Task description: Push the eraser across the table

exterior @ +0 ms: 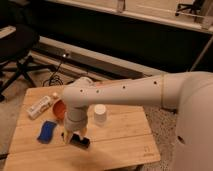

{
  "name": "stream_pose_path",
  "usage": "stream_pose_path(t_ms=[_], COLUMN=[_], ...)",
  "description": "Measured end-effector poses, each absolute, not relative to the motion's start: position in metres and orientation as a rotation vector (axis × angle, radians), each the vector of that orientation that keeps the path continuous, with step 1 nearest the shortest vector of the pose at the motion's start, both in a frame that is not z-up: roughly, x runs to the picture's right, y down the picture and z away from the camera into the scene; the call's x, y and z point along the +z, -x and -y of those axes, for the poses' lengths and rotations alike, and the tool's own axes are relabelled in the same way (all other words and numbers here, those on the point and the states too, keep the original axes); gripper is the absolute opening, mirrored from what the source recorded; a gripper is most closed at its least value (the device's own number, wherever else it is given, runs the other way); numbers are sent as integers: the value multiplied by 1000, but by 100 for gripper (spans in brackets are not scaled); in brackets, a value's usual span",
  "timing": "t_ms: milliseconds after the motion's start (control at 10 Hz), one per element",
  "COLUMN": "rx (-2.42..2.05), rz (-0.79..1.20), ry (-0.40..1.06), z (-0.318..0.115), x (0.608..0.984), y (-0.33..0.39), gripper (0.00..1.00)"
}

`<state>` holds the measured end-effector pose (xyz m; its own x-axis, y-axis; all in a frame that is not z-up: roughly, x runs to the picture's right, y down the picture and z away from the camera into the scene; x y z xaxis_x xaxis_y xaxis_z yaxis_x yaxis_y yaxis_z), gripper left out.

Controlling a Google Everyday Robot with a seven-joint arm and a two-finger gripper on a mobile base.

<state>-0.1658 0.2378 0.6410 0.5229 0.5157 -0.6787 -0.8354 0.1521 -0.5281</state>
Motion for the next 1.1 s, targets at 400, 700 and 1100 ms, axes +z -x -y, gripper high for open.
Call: stream_pose_path(t_ms=[400,700,1100], rx=[886,903,931], rz=[-447,-419,-429], ry=[1076,988,931], z=[-269,-256,-261], x=[647,683,713], y=[199,200,186], gripper=[2,0,0])
